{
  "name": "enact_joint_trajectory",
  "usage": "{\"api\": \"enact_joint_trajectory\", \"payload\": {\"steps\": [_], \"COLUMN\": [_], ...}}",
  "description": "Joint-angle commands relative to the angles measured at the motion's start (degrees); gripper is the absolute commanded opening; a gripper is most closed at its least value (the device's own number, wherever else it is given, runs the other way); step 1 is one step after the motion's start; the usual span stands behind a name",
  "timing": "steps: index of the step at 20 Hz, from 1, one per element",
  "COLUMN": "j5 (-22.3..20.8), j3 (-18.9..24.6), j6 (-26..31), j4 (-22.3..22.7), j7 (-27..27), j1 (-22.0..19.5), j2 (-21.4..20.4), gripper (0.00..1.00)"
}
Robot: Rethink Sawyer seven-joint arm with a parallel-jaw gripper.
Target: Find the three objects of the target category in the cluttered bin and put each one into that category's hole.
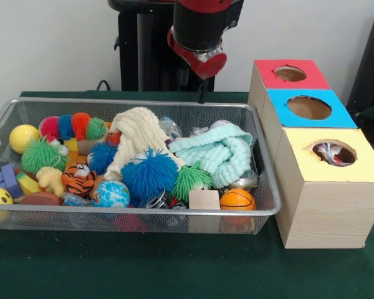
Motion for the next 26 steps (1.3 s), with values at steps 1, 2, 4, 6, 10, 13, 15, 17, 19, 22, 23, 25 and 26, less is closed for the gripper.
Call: {"api": "enact_joint_trajectory", "payload": {"steps": [1,2,4,6,10,13,15,17,19,22,23,25,26], "j5": [-1.89,-2.27,-3.13,-5.93,-14.30,-15.05,-16.12,-17.12,-17.55,-17.47,-17.69,-17.73,-17.94], "j3": [4.08,4.36,6.33,7.63,11.49,13.19,14.09,15.03,15.63,16.96,16.95,17.32,17.37], "j6": [-6.79,-7.17,-8.14,-8.26,-8.71,-10.28,-10.96,-11.46,-11.58,-12.50,-12.76,-13.04,-13.46], "j4": [-3.20,-3.55,-3.76,-4.88,-5.47,-0.75,1.48,3.36,4.57,6.41,6.83,7.76,7.84], "j7": [-1.03,-2.00,-5.92,-10.72,-20.95,-17.12,-15.47,-14.02,-12.73,-10.80,-10.07,-9.01,-8.69], "j1": [-3.20,-3.53,-5.11,-6.04,-7.78,-8.31,-8.78,-9.36,-9.88,-10.57,-10.24,-10.09,-10.03], "j2": [8.34,9.10,10.20,11.15,11.07,8.80,7.66,6.77,6.58,6.68,6.48,6.46,7.04], "gripper": [1.00,1.00,1.00,1.00,1.00,1.00,1.00,1.00,1.00,1.00,1.00,1.00,1.00]}}
